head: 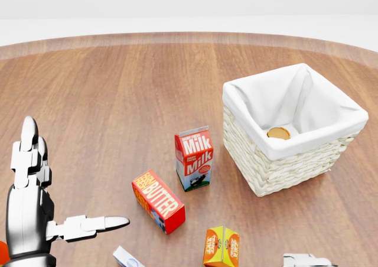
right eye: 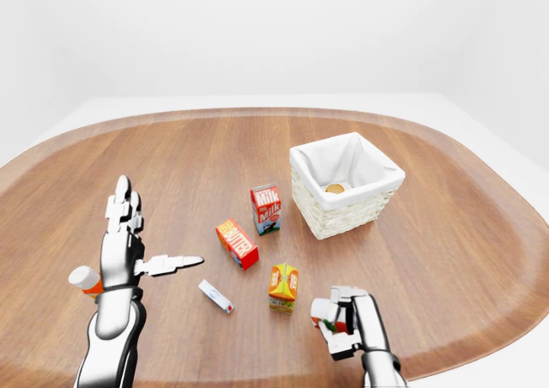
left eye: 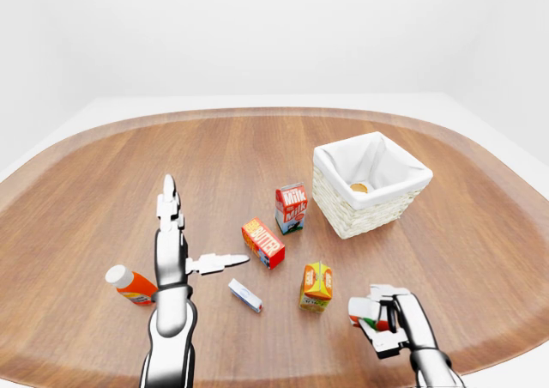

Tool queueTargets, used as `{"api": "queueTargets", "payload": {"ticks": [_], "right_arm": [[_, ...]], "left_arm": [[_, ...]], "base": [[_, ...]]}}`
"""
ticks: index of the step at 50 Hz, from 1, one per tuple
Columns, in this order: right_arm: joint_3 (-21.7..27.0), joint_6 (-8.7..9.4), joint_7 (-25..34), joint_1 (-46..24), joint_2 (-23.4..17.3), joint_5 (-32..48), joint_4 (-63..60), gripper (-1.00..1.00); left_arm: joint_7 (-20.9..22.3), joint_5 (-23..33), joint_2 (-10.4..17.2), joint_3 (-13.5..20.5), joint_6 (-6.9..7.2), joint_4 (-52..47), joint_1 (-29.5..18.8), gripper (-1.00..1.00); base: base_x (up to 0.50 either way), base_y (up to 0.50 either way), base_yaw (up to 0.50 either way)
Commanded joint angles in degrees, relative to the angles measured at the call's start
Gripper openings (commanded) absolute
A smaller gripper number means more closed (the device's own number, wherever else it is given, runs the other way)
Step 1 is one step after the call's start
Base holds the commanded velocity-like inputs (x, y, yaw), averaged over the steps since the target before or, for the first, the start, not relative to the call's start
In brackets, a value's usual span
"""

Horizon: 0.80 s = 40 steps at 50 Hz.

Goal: Pick up the alphabet soup and the tomato sauce, and put them in the basket.

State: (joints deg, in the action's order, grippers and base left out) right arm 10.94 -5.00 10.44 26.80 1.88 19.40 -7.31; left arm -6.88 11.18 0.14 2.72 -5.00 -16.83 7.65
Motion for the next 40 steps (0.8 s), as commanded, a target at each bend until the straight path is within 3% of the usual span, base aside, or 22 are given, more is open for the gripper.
{"api": "queueTargets", "payload": {"ticks": [1,11,18,40], "right_arm": [[1.9,0.0,2.7,-3.1,0.3,-4.1,-5.5,-1.0],[2.9,0.0,3.2,-6.6,-0.3,-4.3,-7.4,-1.0],[3.2,0.0,0.7,-9.9,-1.6,-2.2,-2.4,-1.0],[1.9,0.0,-4.2,-17.6,-4.8,0.5,-5.6,-1.0]], "left_arm": [[-0.2,-0.3,0.0,0.3,0.0,0.2,-0.4,1.0],[-0.3,-0.4,0.0,0.3,0.0,0.1,-0.6,1.0],[-0.4,-0.3,0.1,0.3,0.0,0.4,-0.6,1.0],[-0.3,0.0,0.0,0.0,0.0,0.3,-0.3,1.0]], "base": [[0.0,0.0,0.0],[0.0,0.0,0.0],[0.0,0.0,0.0],[0.0,0.0,0.0]]}}
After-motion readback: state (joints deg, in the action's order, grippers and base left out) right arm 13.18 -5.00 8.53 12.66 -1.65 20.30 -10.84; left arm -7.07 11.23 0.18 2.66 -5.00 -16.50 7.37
